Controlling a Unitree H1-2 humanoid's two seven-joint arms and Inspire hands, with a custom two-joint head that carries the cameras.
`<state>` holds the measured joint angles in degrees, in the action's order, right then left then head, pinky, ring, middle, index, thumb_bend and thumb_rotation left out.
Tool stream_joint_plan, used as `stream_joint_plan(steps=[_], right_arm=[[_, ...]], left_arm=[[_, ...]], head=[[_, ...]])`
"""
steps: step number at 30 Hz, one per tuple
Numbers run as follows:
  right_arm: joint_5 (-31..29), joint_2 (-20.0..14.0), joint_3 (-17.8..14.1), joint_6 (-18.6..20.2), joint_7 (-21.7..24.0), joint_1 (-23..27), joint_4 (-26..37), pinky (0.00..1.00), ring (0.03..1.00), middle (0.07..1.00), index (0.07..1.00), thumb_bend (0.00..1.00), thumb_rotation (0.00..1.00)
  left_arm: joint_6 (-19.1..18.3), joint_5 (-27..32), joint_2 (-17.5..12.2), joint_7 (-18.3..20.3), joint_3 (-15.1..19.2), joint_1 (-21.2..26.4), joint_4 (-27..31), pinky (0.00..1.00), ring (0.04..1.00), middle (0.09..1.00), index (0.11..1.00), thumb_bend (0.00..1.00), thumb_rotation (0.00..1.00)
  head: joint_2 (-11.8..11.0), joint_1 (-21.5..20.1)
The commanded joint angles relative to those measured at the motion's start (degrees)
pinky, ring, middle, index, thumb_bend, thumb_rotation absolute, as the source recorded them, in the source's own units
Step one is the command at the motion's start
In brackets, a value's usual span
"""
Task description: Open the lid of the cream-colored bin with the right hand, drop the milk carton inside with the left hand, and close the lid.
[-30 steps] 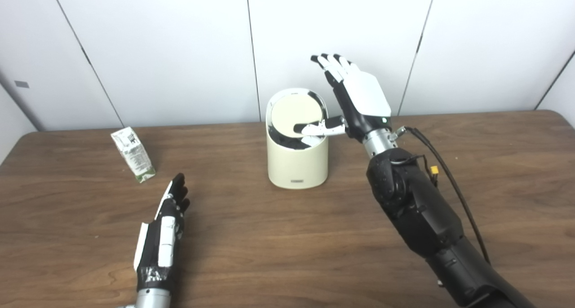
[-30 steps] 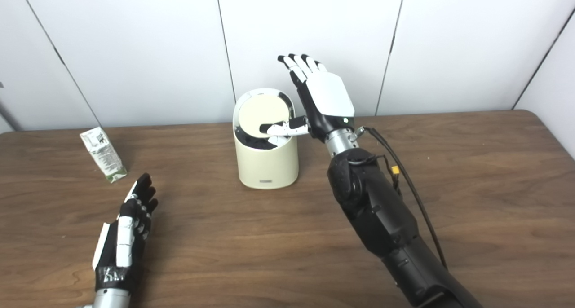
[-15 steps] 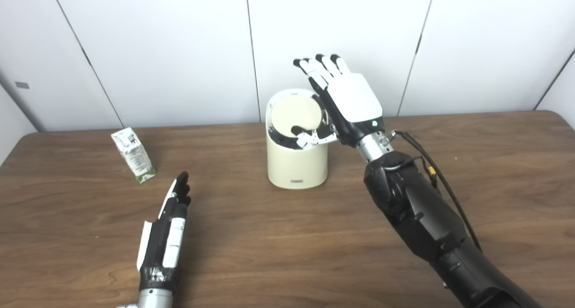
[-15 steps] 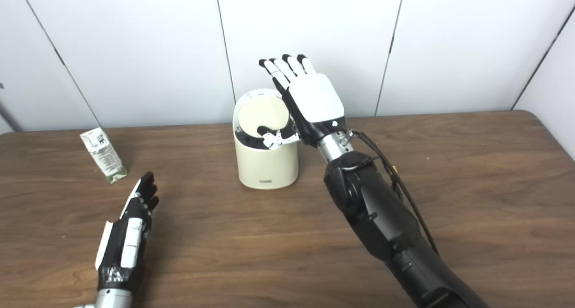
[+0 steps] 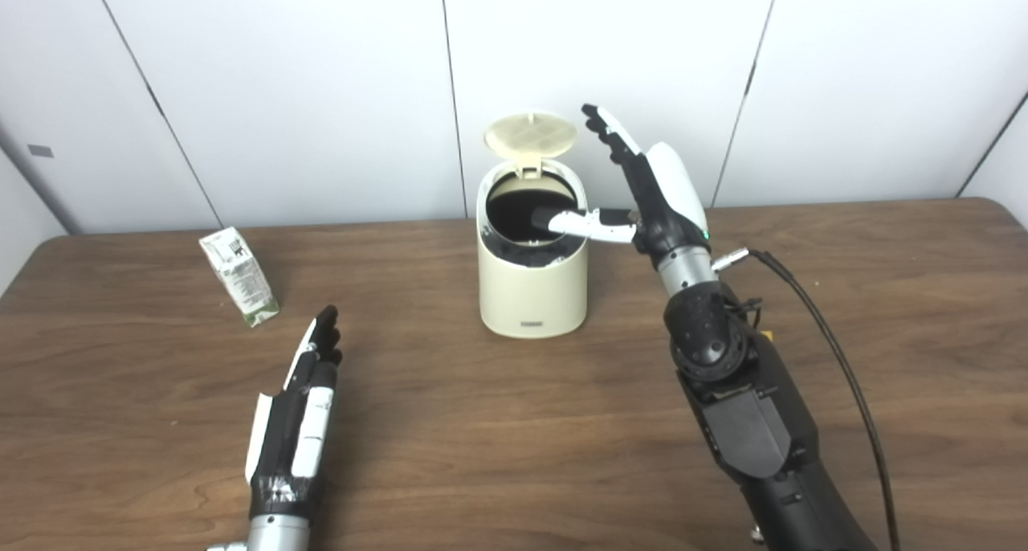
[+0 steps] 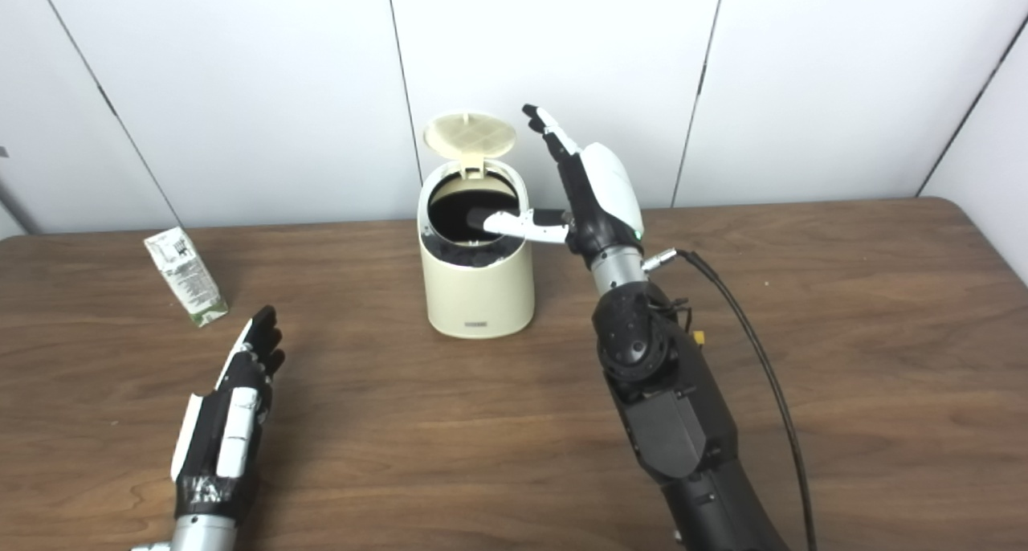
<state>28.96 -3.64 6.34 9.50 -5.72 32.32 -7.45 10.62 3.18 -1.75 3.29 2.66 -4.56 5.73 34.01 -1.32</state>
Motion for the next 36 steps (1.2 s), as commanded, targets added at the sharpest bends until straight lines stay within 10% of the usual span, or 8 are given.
stream_joint_plan(steps=[1, 13, 29, 36], right_arm=[[-3.0, 0.5, -1.8, 1.4, 0.4, 2.2, 3.3, 0.78, 0.853, 0.876, 0.910, 0.71, 0.55], [-9.1, 0.5, -4.8, 9.6, 2.5, -2.8, 10.3, 0.73, 0.827, 0.874, 0.902, 0.64, 0.75], [-24.9, -5.2, -8.4, 4.0, 10.6, -20.1, 20.1, 0.95, 0.946, 0.955, 0.957, 0.53, 0.87], [-18.5, -6.7, -6.3, -4.9, 7.9, -26.0, 19.6, 0.86, 0.927, 0.948, 0.965, 0.60, 0.93]], left_arm=[[2.1, 0.3, -0.1, 0.1, -0.2, -1.0, -3.8, 1.00, 1.000, 1.000, 1.000, 0.62, 0.86], [1.0, 1.1, 0.2, 0.1, 0.0, -1.1, -3.2, 1.00, 1.000, 1.000, 1.000, 0.64, 0.86], [1.0, 1.2, -0.2, -0.2, 0.4, -0.6, -3.7, 1.00, 1.000, 1.000, 1.000, 0.63, 0.84], [0.9, -2.1, -1.1, -1.4, 0.6, -0.3, -3.1, 1.00, 1.000, 1.000, 1.000, 0.61, 0.69]], head=[[0.0, -0.1], [0.1, -0.1], [0.5, -0.7], [0.5, 0.1]])
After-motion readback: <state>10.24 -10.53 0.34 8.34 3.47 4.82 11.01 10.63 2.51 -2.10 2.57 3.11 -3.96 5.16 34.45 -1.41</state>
